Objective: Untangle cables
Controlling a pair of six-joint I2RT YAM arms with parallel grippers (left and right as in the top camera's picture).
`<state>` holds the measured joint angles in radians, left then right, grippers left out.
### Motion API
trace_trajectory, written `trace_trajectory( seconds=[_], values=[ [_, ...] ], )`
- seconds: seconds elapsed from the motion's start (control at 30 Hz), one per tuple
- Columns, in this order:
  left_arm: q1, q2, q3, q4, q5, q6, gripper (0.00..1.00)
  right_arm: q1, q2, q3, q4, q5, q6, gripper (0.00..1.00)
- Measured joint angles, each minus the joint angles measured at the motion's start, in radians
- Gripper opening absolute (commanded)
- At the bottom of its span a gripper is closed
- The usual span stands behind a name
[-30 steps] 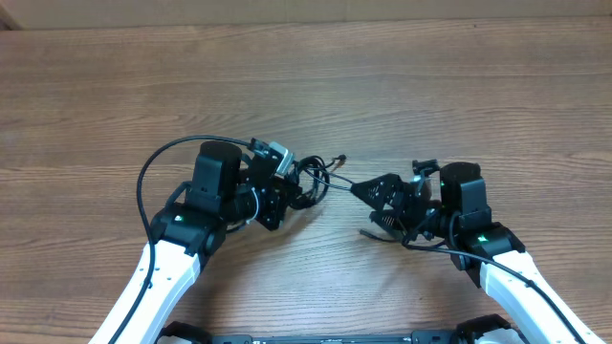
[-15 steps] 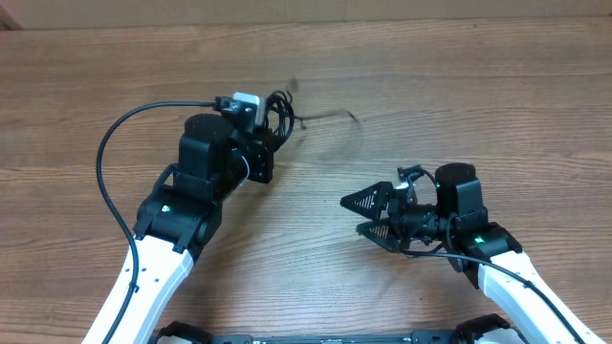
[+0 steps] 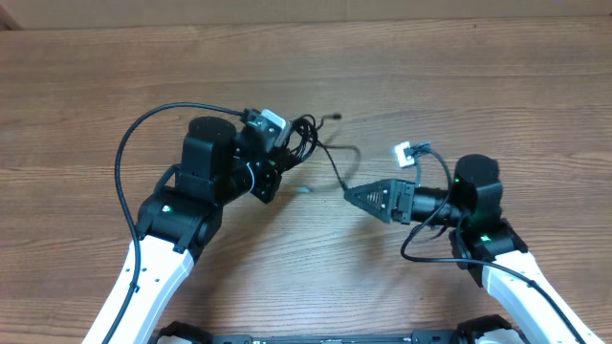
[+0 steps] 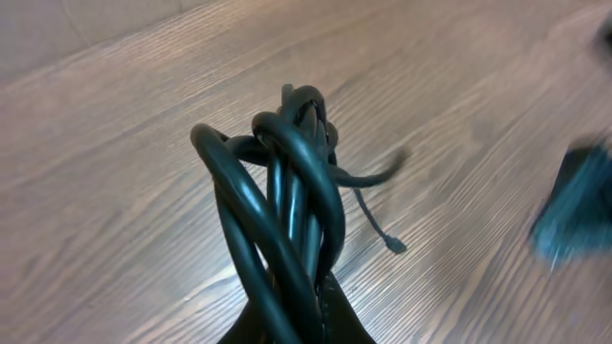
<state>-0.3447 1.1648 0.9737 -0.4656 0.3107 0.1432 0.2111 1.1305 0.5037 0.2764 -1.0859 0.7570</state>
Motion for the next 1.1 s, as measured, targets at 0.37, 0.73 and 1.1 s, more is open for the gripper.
trace_trajectory(
  seconds=[0.37, 0.73, 1.1],
  values=[
    [-0.002, -0.026, 0.0, -0.027, -0.037, 0.13, 0.04, -0.034, -0.013, 0.0, 0.221, -0.027, -0.135, 0.45],
    [-0.028, -0.086, 0.024, -0.231, 0.107, 0.153, 0.04, -0.034, 0.024, 0.0, 0.21, 0.235, -0.128, 0.04],
    [-0.028, -0.103, 0.034, -0.271, 0.343, 0.176, 0.04, -0.027, 0.156, 0.0, 0.14, 0.193, -0.13, 0.04]
  ],
)
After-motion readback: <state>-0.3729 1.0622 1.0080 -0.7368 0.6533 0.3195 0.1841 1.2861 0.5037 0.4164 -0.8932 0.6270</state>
